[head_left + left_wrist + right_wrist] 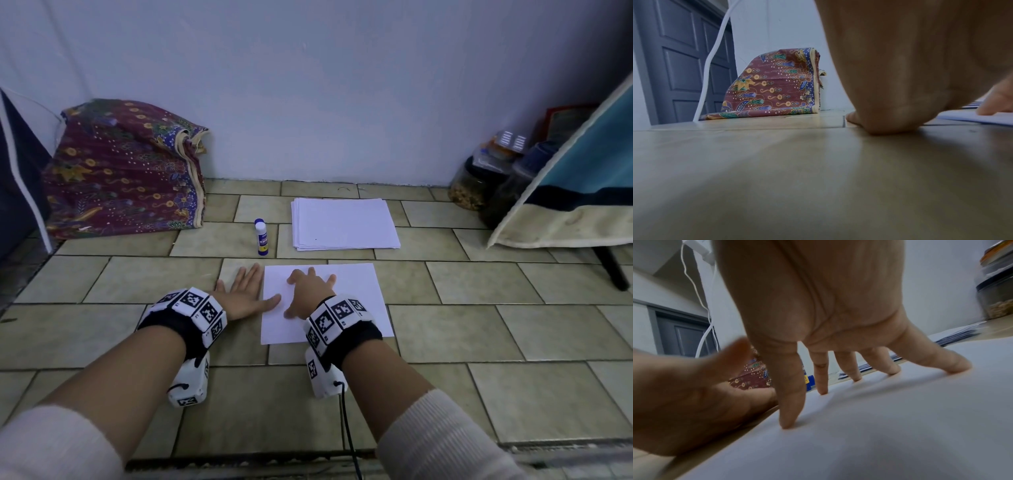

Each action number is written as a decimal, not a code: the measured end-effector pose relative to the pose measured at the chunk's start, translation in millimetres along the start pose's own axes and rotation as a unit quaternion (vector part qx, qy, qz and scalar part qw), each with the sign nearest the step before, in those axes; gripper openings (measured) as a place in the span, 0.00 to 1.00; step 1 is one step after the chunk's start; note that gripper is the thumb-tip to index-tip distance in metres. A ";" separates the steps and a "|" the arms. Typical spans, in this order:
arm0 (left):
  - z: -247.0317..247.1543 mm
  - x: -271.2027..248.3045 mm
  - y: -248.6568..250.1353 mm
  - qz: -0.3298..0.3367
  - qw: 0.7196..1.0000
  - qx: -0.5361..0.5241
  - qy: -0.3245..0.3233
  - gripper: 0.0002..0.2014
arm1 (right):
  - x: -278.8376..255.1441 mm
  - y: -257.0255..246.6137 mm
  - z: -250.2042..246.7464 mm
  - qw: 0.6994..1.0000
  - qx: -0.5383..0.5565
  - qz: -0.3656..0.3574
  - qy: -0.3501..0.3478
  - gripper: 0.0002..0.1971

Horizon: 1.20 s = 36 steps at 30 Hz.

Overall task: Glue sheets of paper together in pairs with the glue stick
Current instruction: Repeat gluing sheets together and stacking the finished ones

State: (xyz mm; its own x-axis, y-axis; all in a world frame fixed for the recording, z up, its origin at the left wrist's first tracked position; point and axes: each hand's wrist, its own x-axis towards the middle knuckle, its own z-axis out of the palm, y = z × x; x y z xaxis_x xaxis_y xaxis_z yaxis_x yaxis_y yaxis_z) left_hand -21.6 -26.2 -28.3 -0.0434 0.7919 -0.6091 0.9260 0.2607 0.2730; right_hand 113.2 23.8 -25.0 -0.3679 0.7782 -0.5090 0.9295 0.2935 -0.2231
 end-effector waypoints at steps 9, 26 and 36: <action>7.7 -2.5 14.8 0.010 0.994 0.086 0.062 0.58 | 7.8 -5.2 8.3 0.999 0.000 0.032 0.013 0.45; 3.5 2.3 20.1 -0.018 0.969 0.242 0.048 0.53 | -10.3 32.3 -19.8 0.996 -0.056 -0.064 0.007 0.36; 6.4 4.0 13.4 -0.012 0.973 0.226 0.044 0.53 | -20.1 99.1 -35.5 0.998 -0.059 -0.015 0.015 0.48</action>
State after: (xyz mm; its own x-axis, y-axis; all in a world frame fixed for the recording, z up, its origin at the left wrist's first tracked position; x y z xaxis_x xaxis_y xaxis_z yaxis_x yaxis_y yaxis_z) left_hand -7.0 -23.0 -31.8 -0.0809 0.8384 -0.5390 0.9938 0.0266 -0.1076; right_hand 213.6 56.9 -7.4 -0.3961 0.7835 -0.4787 0.9153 0.3786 -0.1377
